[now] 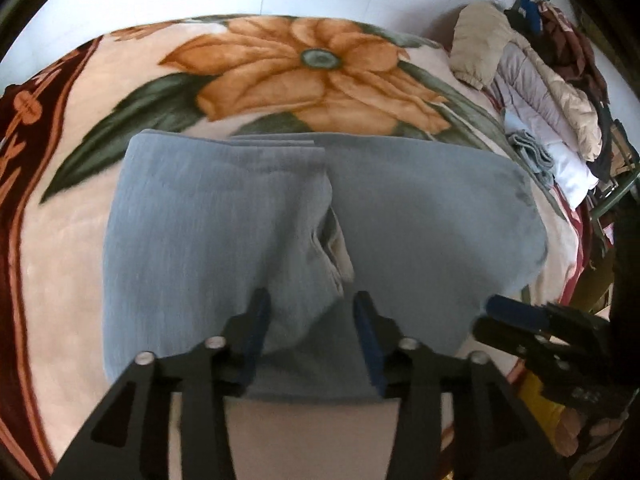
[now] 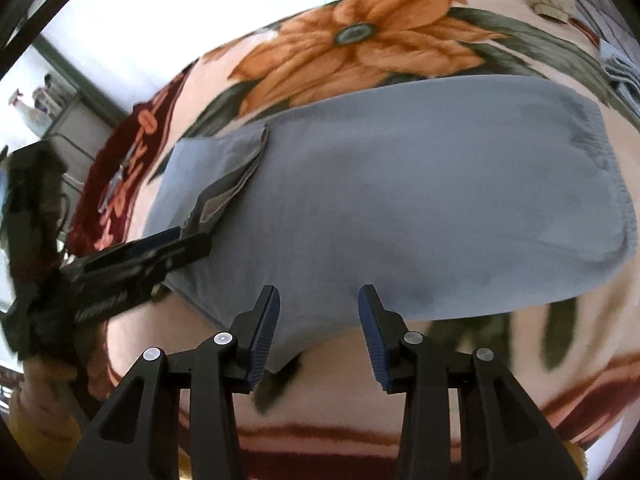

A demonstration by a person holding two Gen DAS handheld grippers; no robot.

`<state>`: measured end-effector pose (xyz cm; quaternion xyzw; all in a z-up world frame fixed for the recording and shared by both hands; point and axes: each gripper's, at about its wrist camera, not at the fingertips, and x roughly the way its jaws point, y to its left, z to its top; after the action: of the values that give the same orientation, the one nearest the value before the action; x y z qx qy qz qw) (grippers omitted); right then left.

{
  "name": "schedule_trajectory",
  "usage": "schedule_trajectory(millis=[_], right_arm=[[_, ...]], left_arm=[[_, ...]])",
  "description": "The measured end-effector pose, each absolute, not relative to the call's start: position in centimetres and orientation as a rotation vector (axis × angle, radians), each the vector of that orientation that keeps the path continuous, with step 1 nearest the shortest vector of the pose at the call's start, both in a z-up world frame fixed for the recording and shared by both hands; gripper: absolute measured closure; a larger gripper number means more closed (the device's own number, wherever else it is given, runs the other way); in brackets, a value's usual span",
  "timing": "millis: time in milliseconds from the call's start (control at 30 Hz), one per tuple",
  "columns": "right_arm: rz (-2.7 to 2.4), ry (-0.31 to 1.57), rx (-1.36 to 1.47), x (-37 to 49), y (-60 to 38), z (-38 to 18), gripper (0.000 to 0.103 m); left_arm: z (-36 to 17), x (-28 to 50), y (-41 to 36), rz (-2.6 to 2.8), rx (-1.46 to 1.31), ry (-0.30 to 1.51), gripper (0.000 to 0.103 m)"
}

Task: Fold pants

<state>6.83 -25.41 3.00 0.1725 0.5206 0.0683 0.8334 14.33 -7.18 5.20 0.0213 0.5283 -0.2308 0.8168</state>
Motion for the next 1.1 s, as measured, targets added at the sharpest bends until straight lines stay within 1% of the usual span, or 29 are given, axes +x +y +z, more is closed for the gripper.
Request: schedule_trajectory(millis=[67,267,300,333,400,600,767,967,1000,1033,1067,1100], right_arm=[[0.166,1.106,0.363,7.2,-24.7,3.2,0.061],[0.219,1.128,0.453,9.1,-23.2,3.2,0.061],[0.222,1.130,0.472,9.5,-23.0,3.2,0.059],[0.223,1.140,0.492,9.9,-22.8,3.2,0.053],[0.240,1.169,0.542,11.0,-22.4,2.9,0.047],[0.220,1.204,0.480,14.0,-20.1,2.8,0.047],[0.185,1.232,0.383,16.0,-18.3,2.3,0.047],[0.153,1.221,0.313,17.3,-16.4,2.1,0.047],[0.161,1.218,0.297,17.4,-15.9,2.2,0.053],[0.170,1.221,0.275,17.7,-15.3,2.2,0.067],[0.168,1.227,0.260,18.0,-14.8,2.2,0.074],[0.154,1.228,0.239,18.2,-14.5,2.2,0.086]], left_arm=[[5.3,13.2,-6.7,-0.489,0.034,1.113,0.046],[4.3,11.2,-4.1,-0.429,-0.025,1.124,0.045],[3.8,11.0,-3.3,-0.405,-0.038,1.136,0.045],[3.4,10.8,-2.7,-0.389,-0.051,1.146,0.045],[2.8,10.5,-1.3,-0.368,-0.094,1.157,0.045],[3.3,10.4,1.0,-0.345,-0.181,1.139,0.045],[4.4,9.9,2.3,-0.292,-0.137,1.091,0.045],[4.6,9.7,4.1,-0.269,-0.183,1.067,0.045],[4.6,9.7,4.4,-0.266,-0.192,1.062,0.045],[4.7,9.7,4.6,-0.262,-0.202,1.060,0.045],[4.7,9.6,4.9,-0.258,-0.209,1.058,0.045],[4.7,9.7,5.1,-0.256,-0.215,1.056,0.045]])
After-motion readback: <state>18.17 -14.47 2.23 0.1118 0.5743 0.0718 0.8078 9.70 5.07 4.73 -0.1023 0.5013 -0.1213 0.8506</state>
